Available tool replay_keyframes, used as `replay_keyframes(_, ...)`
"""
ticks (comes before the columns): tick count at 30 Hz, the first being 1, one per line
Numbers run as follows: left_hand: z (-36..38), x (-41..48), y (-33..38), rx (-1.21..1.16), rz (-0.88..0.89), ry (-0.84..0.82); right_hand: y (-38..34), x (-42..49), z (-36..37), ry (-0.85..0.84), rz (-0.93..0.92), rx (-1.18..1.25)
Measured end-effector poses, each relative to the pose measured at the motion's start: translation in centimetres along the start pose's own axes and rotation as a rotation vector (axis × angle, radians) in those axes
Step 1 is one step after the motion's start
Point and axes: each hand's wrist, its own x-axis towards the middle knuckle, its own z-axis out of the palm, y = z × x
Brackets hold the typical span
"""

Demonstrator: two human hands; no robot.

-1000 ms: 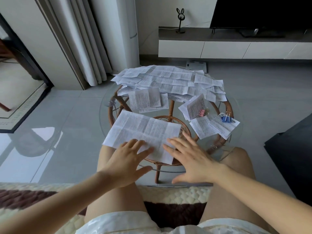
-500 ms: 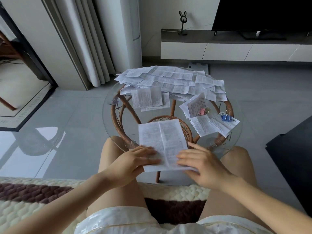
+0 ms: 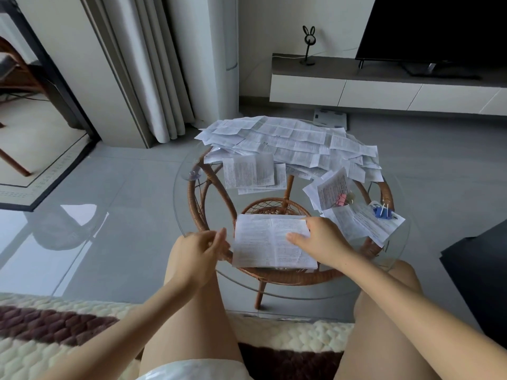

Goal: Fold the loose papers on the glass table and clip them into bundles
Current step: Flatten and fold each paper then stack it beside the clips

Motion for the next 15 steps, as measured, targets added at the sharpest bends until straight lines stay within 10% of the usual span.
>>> replay_keyframes(7, 3.4, -0.3, 2.9, 0.369, 0.603, 0.042, -0.8, 0.9, 0.1, 0.013, -0.019, -0.169)
replay_keyframes(15, 7.1, -0.1, 3.6, 0.482, 0.461, -0.036, -1.1, 0.9, 0.9, 0.062, -0.063, -0.215)
